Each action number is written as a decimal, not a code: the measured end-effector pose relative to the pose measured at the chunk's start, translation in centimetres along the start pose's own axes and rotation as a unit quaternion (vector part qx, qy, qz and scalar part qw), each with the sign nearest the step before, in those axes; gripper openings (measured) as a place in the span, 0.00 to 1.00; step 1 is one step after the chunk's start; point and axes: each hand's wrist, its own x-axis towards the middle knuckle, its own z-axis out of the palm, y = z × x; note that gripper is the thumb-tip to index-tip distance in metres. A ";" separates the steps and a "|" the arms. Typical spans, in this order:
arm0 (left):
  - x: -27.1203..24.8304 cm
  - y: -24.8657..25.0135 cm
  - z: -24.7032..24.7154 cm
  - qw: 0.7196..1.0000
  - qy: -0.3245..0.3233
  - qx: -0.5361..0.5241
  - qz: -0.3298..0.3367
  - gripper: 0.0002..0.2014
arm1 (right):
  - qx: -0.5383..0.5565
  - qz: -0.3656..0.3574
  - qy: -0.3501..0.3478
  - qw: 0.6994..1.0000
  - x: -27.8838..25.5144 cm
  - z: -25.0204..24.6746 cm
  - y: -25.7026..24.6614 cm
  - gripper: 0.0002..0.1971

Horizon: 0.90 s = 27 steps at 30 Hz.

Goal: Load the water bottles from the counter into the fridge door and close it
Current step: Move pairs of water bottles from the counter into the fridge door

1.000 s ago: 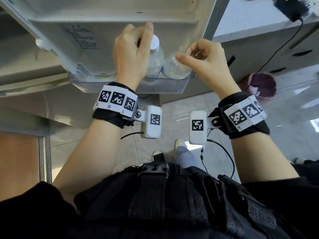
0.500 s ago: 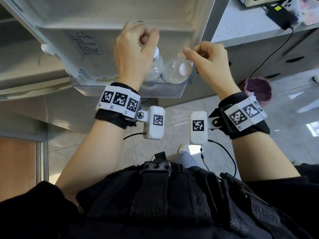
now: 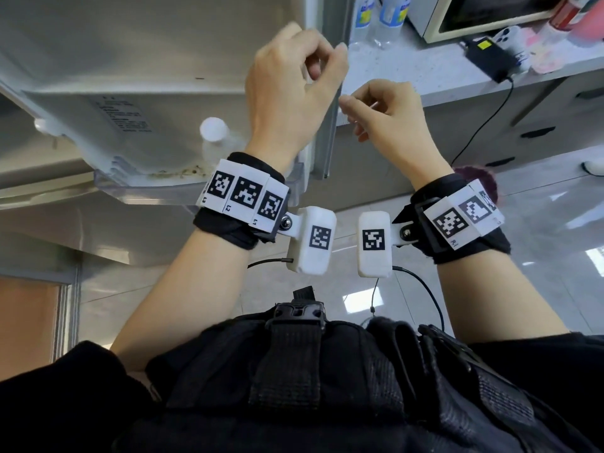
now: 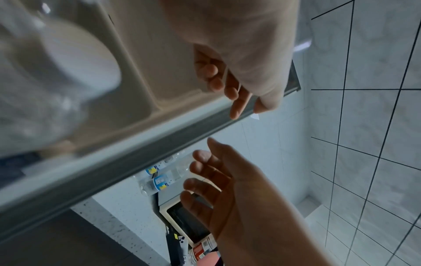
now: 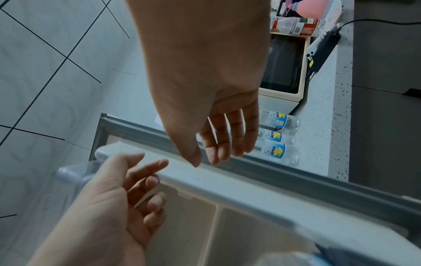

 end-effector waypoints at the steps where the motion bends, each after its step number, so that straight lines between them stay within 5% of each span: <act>1: 0.0 0.8 1.2 1.000 -0.003 0.000 -0.003 0.15 | -0.001 -0.004 -0.005 1.000 0.2 -1.3 0.4 0.11; 13: 1.7 6.3 16.0 0.997 -0.040 0.019 -0.059 0.13 | -0.007 -0.027 -0.034 0.999 4.5 -14.8 8.5 0.06; 27: 14.0 0.1 26.5 0.977 -0.070 0.055 -0.196 0.04 | -0.025 -0.002 -0.044 0.999 21.4 -17.8 13.5 0.05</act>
